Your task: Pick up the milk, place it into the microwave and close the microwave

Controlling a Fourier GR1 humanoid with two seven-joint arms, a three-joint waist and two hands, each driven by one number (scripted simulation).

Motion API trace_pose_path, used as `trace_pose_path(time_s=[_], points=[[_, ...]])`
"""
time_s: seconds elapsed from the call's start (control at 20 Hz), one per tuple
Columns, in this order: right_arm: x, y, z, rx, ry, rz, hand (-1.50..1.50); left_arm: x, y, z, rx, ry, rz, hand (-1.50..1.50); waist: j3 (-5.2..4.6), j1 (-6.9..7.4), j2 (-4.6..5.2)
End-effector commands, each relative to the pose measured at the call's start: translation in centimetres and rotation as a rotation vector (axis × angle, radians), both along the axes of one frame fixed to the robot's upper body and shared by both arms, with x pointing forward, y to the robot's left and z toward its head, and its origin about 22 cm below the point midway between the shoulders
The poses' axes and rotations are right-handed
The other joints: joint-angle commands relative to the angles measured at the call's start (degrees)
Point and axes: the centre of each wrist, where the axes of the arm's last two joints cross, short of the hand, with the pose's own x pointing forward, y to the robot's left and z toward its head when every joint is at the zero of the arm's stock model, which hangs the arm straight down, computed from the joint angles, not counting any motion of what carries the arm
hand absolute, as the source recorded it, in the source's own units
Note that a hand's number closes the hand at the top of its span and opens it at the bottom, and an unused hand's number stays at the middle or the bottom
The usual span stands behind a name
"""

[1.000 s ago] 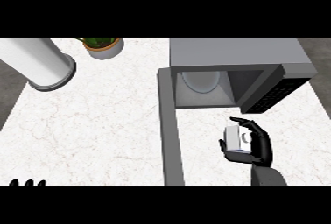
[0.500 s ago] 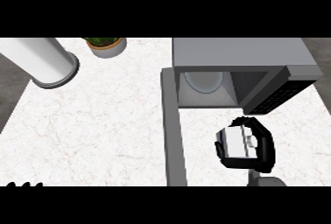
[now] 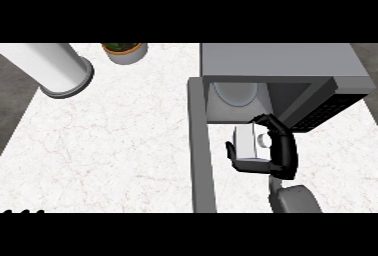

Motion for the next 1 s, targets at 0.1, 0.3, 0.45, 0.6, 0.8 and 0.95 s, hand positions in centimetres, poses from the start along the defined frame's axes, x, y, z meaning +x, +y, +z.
trace_pose_path(time_s=[0.1,0.3,0.45,0.6,0.8,0.95], points=[[3.6,-0.3,-1.7,-0.077,0.081,-0.054,1.50,-1.3,0.4,0.5,0.015,0.012,-0.002,-1.50,0.05,0.61,0.18],[7.0,2.5,-0.7,-0.121,0.120,-0.105,1.50,0.3,1.0,1.1,-0.002,0.002,-0.008,-1.50,0.06,0.86,0.34],[8.2,3.1,-0.8,-0.086,0.136,-0.101,1.50,0.2,1.5,0.5,0.000,0.011,-0.003,-1.50,0.05,0.75,0.26],[10.6,1.7,-1.0,-0.080,0.155,-0.116,1.50,-0.5,1.4,0.7,0.022,0.004,-0.013,-1.50,0.08,1.42,0.51],[11.3,0.5,-2.4,-0.181,0.169,-0.188,1.50,0.1,1.2,-0.6,0.006,-0.002,-0.022,-1.50,0.11,2.84,1.16],[11.6,-1.1,-2.8,-0.247,0.194,-0.215,1.50,0.0,1.7,0.3,0.018,0.008,-0.022,-1.50,0.14,2.79,1.16]])
